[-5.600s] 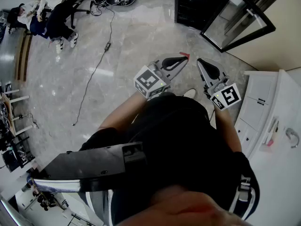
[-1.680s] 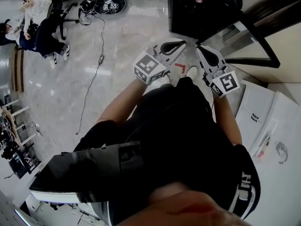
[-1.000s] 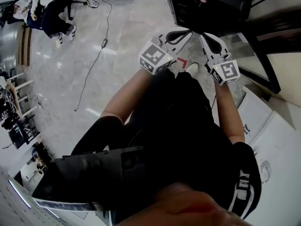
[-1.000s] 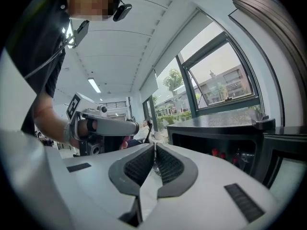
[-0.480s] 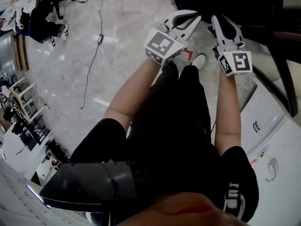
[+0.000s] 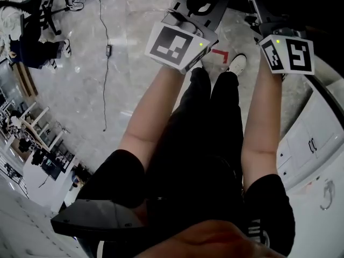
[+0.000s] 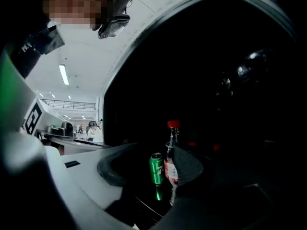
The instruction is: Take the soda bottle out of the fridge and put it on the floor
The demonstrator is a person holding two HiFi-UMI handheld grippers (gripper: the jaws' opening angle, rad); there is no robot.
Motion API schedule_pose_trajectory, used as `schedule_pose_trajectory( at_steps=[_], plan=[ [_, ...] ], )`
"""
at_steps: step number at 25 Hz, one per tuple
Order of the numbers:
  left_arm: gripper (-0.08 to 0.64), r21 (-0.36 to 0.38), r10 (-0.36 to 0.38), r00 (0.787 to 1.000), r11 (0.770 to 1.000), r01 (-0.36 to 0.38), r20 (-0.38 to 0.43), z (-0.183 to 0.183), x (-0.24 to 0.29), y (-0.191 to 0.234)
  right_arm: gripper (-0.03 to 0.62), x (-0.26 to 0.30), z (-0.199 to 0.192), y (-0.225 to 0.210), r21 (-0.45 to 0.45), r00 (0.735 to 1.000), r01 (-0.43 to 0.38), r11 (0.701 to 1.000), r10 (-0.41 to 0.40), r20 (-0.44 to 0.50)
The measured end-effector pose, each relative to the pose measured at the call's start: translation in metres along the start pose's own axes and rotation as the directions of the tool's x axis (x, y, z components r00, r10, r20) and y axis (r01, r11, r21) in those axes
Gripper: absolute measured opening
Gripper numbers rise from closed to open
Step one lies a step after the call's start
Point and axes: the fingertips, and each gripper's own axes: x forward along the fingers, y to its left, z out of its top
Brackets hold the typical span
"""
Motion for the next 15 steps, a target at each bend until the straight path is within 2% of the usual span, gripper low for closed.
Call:
schedule_pose_trajectory(
  at_steps=[5, 9, 15],
  plan=[
    [0.0, 0.009, 0.004, 1.0, 1.0, -0.004, 0.003, -0.01, 0.011, 0.008, 0.292, 0.015, -0.013, -0.025, -0.004, 0.999, 0.04, 0.999, -0.04, -0.026],
    [0.0, 0.008, -0.009, 1.0, 1.0, 0.009, 0.001, -0.012, 0.017, 0.013, 0.316, 0.033, -0.012, -0.039, -0.016, 0.998, 0.055, 0.998, -0.055, -0.04],
    [0.002, 0.005, -0.02, 1.0, 1.0, 0.021, -0.022, -0.02, 0.022, 0.019, 0.327, 0.06, -0.02, -0.047, -0.047, 0.997, 0.029, 0.998, -0.033, -0.076]
  ],
)
